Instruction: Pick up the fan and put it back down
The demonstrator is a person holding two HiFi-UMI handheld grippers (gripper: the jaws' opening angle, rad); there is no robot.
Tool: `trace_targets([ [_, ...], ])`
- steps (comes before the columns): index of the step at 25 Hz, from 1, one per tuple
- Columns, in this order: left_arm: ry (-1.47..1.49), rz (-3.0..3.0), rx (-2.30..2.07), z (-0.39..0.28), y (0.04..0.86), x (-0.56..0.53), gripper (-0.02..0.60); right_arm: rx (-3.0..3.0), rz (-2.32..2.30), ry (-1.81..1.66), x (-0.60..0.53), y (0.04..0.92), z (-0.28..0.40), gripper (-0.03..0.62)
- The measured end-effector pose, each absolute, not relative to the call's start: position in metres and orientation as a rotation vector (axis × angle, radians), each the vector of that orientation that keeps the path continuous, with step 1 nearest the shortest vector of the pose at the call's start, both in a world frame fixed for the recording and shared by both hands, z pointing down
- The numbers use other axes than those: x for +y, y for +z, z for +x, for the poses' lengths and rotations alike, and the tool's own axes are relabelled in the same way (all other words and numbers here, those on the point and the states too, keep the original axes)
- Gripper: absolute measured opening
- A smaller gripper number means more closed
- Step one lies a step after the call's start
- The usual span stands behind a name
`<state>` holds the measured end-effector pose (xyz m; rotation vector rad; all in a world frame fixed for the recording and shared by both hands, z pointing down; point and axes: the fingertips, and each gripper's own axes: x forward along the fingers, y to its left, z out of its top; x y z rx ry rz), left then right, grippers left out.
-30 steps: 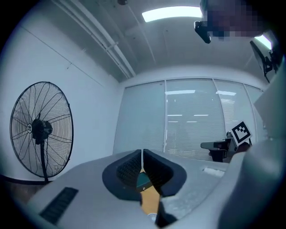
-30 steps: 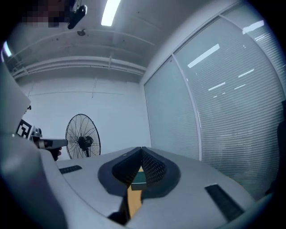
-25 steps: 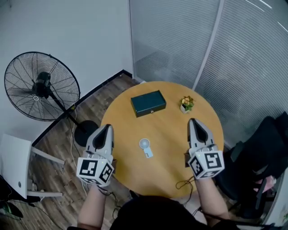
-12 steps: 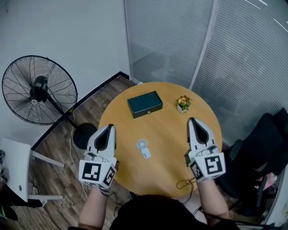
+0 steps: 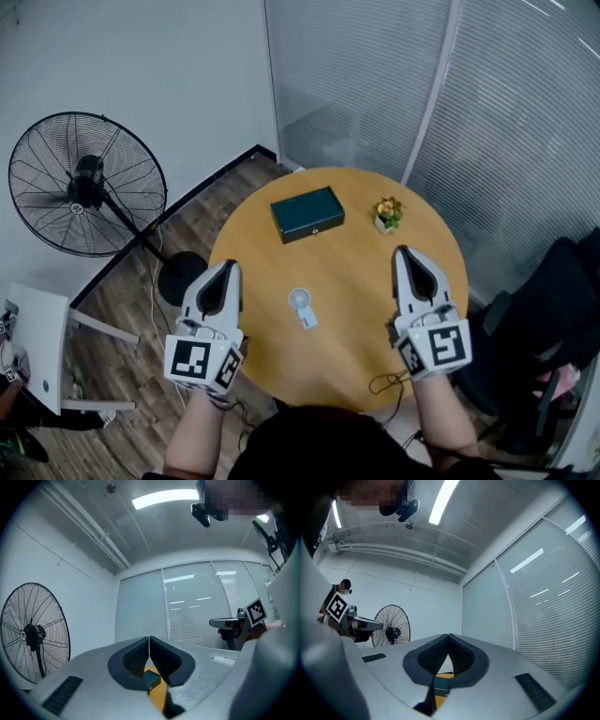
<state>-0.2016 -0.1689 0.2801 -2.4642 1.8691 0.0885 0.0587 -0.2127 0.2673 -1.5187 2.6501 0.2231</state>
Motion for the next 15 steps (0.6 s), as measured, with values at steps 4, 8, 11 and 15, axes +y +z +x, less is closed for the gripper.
trace_targets([
  [4, 0.084, -2.458, 1.865, -0.198, 0.277, -0.168, 0.011, 2.648, -1.517, 0.219, -0.215, 0.268, 0.062, 0.005],
  [8, 0.077, -2.452, 1.871, -0.196, 0.276, -0.168, 0.011, 2.652, -1.510, 0.216, -0.216, 0.269, 0.064, 0.005],
  [11, 0.071, -2.451, 1.876, -0.193, 0.278, -0.167, 0.011, 2.656, -1.501, 0.214, -0.216, 0.270, 0.066, 0.005],
  [15, 0.059, -2.451, 1.881, -0.188, 0.279, -0.166, 0.011, 2.661, -1.491, 0.206, -0.215, 0.271, 0.070, 0.005],
])
